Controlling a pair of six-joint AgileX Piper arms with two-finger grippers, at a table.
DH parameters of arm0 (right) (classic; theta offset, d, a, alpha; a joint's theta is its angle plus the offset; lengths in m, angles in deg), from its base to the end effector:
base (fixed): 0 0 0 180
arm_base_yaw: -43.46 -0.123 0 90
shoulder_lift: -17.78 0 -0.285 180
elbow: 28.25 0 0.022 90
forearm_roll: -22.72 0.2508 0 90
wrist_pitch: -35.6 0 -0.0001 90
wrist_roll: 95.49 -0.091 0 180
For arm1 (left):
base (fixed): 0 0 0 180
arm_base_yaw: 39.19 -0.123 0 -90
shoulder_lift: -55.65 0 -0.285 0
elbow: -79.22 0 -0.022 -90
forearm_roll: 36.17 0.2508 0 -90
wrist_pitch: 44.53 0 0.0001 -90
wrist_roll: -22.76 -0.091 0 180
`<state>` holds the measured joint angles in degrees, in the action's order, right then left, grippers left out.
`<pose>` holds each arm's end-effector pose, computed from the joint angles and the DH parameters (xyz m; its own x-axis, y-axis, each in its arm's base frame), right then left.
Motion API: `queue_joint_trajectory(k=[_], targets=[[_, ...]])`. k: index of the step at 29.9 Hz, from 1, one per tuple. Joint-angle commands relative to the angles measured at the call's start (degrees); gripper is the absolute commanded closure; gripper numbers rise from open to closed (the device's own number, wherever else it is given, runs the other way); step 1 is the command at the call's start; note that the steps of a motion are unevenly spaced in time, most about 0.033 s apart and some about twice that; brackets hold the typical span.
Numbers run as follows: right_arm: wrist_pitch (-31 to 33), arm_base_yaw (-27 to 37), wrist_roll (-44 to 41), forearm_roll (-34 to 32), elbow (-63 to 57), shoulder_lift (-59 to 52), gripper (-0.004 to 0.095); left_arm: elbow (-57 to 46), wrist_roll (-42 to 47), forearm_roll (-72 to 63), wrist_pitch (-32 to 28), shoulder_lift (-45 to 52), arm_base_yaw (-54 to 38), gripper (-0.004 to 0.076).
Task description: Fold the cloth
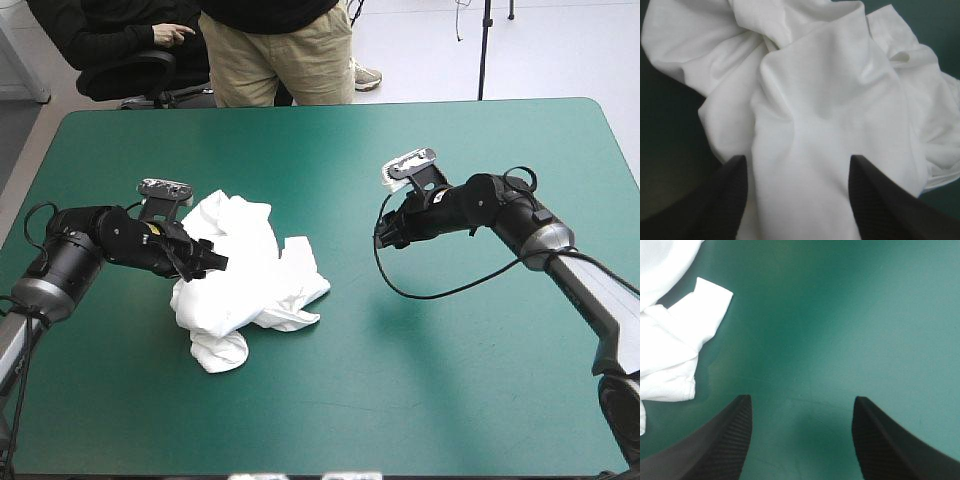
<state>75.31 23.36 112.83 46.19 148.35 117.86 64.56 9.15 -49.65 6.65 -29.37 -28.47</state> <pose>0.3249 0.1436 0.2983 -0.6341 -0.4082 -0.6567 -0.6008 0.7948 0.0861 0.2629 -0.0666 0.3088 -0.8242 0.2444 -0.5108 0.3460 0.9314 -0.1128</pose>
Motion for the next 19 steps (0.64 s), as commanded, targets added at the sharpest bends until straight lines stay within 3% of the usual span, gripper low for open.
queue_joint_trajectory(k=[1,11,19], targets=[[-2.18,0.0,0.71,0.81,2.03,-2.22,0.0344,1.87,0.21,-0.94,-1.74,1.78,0.17,0.0295],[-2.85,0.0,0.61,0.81,2.03,-3.14,0.0344,1.87,0.21,-0.94,-1.74,1.78,0.17,0.0295],[-0.37,0.12,-3.12,-3.58,1.92,-14.17,0.0344,1.87,0.21,-0.94,-2.33,1.78,0.17,0.0295]])
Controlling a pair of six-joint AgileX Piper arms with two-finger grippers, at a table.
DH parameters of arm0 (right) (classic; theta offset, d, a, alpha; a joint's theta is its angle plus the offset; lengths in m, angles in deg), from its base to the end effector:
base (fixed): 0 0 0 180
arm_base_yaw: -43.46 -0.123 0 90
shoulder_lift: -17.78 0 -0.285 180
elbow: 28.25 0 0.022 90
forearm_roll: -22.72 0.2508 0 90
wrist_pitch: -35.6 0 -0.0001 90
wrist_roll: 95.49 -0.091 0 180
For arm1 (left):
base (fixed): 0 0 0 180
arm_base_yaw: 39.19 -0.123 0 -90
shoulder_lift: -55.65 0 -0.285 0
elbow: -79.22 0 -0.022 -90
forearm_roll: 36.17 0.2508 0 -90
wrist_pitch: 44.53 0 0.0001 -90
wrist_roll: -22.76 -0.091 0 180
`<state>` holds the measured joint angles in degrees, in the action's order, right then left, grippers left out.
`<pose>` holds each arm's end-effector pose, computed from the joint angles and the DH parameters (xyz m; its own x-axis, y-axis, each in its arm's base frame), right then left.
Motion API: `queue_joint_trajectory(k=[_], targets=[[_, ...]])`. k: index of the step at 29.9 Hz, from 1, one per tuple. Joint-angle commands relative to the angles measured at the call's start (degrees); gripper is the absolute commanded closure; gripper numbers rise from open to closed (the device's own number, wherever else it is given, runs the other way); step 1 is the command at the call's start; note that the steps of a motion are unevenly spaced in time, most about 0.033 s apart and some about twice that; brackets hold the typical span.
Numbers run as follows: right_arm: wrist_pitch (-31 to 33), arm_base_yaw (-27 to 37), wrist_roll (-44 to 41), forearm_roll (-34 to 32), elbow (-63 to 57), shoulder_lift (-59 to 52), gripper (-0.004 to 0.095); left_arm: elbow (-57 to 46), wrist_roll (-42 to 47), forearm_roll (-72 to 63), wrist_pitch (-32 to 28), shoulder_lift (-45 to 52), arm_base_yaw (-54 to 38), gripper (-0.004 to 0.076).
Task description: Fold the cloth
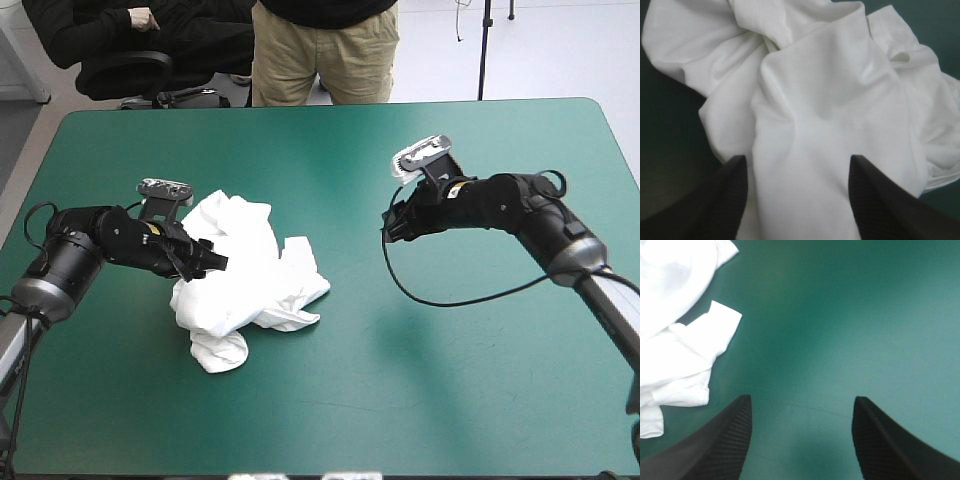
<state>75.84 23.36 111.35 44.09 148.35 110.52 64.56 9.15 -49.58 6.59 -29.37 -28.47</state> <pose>0.3011 0.1330 0.3408 -0.5592 -0.3881 -0.7326 -0.6006 0.7987 0.0354 0.2630 -0.0665 0.3089 -0.8236 0.2449 -0.5116 0.3461 0.9315 -0.1114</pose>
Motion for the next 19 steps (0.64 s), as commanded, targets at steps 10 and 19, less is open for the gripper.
queue_joint_trajectory(k=[10,19], targets=[[-3.26,0.72,-16.37,-17.74,-8.97,-25.19,0.0344,1.87,0.21,-1.01,-3.19,1.78,0.17,0.0295],[-6.75,0.72,-23.82,-19.54,-25.48,-36.47,0.0344,1.87,0.21,-0.81,-3.63,-0.13,0.17,0.0279]])
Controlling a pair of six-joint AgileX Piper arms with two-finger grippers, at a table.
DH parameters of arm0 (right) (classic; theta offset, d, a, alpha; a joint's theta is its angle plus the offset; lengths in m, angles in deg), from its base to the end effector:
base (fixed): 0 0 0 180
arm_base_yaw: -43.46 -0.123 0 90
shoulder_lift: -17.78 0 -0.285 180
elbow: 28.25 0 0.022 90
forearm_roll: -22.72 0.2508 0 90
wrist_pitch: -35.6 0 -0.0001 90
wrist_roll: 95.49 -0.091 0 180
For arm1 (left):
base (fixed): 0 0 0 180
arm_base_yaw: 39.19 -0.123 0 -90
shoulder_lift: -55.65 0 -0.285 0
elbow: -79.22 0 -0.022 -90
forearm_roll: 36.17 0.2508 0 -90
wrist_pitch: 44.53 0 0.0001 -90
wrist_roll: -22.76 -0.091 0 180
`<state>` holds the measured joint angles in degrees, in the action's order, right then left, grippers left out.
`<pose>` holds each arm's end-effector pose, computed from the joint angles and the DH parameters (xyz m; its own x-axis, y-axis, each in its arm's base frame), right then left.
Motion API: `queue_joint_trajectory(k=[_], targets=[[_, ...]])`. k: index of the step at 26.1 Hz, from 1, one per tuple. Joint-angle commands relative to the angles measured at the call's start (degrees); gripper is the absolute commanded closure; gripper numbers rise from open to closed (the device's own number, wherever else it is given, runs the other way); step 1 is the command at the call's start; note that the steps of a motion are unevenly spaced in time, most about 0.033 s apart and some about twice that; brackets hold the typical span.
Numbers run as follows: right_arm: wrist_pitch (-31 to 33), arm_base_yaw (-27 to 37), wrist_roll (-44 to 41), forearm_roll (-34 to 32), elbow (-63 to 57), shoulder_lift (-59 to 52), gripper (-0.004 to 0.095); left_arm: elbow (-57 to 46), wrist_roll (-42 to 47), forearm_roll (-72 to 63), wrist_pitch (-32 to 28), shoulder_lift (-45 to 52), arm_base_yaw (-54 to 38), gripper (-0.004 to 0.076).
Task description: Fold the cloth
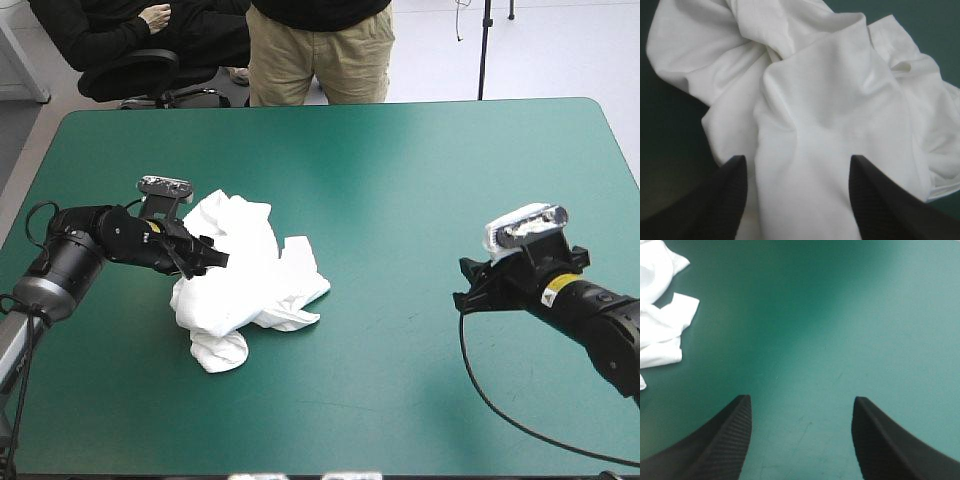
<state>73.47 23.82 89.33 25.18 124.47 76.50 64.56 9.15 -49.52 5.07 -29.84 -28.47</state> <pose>0.1651 0.0615 0.3553 -0.5060 -0.2339 -0.8302 -0.3825 0.9236 -0.0270 0.2667 -0.0668 0.3078 -0.8159 0.2394 -0.5264 0.3426 0.9334 -0.1064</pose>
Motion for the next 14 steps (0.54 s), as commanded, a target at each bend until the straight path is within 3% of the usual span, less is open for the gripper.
queue_joint_trajectory(k=[1,10,14], targets=[[-4.63,0.26,-1.89,-0.63,-2.64,-2.97,0.0344,1.87,0.46,-0.88,-2.11,-0.43,0.17,0.0274],[-4.52,0.26,-2.2,-0.63,-4.09,-3.83,0.0344,1.87,2.81,-0.22,-7.79,-8.78,0.17,0.0266],[-4.52,0.26,-2.2,-0.63,-4.09,-3.83,0.0344,1.87,2.86,-1.0,-7.17,-15.67,0.17,0.0267]])
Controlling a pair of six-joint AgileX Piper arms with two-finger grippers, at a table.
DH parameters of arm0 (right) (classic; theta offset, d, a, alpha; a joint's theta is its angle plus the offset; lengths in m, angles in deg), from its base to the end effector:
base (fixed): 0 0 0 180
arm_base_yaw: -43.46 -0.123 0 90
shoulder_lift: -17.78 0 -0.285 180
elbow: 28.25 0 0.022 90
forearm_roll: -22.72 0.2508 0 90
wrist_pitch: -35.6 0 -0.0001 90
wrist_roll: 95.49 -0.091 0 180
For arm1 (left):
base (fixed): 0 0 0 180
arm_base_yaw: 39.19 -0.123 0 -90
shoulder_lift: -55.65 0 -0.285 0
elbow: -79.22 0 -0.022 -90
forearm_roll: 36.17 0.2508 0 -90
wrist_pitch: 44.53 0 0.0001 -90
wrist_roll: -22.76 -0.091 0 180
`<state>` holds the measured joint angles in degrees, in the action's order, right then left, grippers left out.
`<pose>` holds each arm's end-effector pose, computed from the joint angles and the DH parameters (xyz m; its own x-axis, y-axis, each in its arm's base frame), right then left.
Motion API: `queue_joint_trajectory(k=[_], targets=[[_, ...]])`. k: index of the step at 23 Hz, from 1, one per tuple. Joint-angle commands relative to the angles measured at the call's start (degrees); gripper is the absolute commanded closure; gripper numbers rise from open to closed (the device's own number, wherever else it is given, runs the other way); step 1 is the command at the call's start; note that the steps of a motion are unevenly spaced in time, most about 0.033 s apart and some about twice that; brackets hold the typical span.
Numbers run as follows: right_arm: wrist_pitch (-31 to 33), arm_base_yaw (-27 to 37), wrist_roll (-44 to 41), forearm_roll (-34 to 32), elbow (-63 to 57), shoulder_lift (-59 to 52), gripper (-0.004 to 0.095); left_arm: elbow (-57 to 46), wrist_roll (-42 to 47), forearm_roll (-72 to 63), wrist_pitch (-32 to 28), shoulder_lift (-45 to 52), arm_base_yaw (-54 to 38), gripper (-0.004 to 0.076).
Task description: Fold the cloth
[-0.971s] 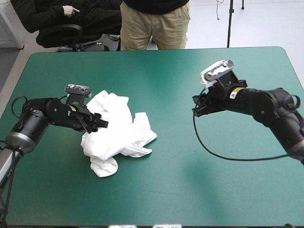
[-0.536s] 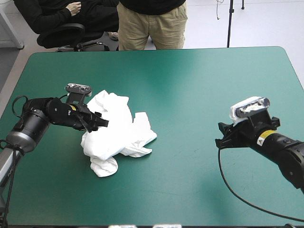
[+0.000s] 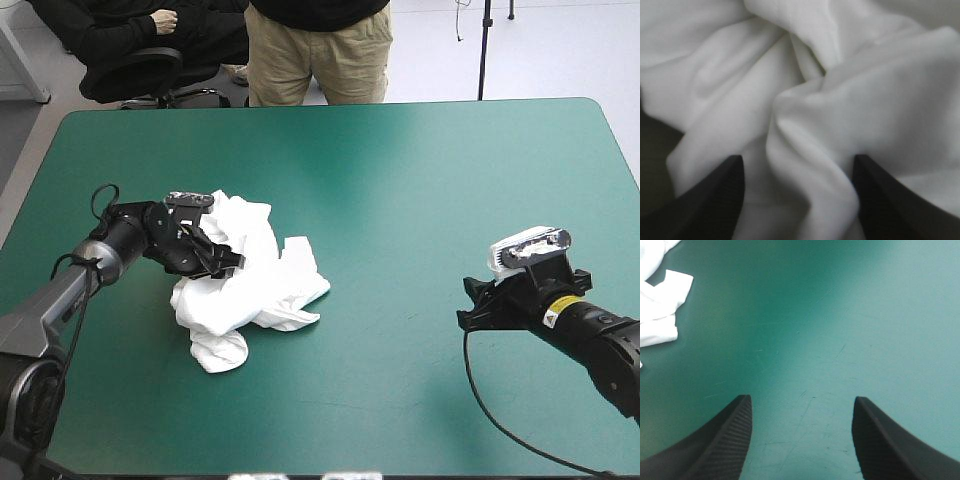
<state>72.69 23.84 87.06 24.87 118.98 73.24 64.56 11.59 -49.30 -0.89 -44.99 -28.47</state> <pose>0.1525 0.0565 0.3348 -0.5391 -0.2076 -0.8162 -0.3610 0.9326 0.0012 0.3138 -0.0739 0.2323 -0.9051 0.1992 -0.3755 0.2661 0.9544 -0.1352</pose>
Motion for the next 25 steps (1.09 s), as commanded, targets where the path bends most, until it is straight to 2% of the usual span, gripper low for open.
queue_joint_trajectory(k=[1,3,4,5,8,14,18,25], targets=[[-3.74,0.24,0.06,-0.32,1.4,-0.57,0.0344,1.87,0.07,-1.6,-1.21,-1.81,0.17,0.0277],[-3.74,0.24,0.06,-0.45,1.4,-0.57,0.0344,1.87,-1.11,-2.92,-1.79,-5.07,0.17,0.0423],[-3.74,0.24,0.06,-1.04,1.4,-0.57,0.0344,1.87,-2.92,-4.99,-2.53,-6.2,0.3,0.0612],[-3.63,0.24,0.06,-2.15,1.52,-0.57,0.0344,1.87,-6.36,-7.9,-3.12,-6.56,0.5,0.0739],[-3.0,0.24,-2.56,-6.54,2.68,-0.93,0.0344,2.91,-14.16,-14.99,-3.41,-6.56,3.41,0.0741],[-1.8,0.24,-7.39,-13.86,5.81,-3.23,0.0344,8.75,-16.1,-14.25,-2.54,-8.47,19.3,0.0741],[-0.65,0.24,-7.99,-14.79,6.15,-3.98,0.0344,10.01,-16.1,-14.25,-0.76,-11.3,26.75,0.0741],[0.71,0.24,-8.84,-15.56,6.15,-4.07,0.0344,10.01,-16.1,-13.22,-1.2,-13.32,35.56,0.0741]])
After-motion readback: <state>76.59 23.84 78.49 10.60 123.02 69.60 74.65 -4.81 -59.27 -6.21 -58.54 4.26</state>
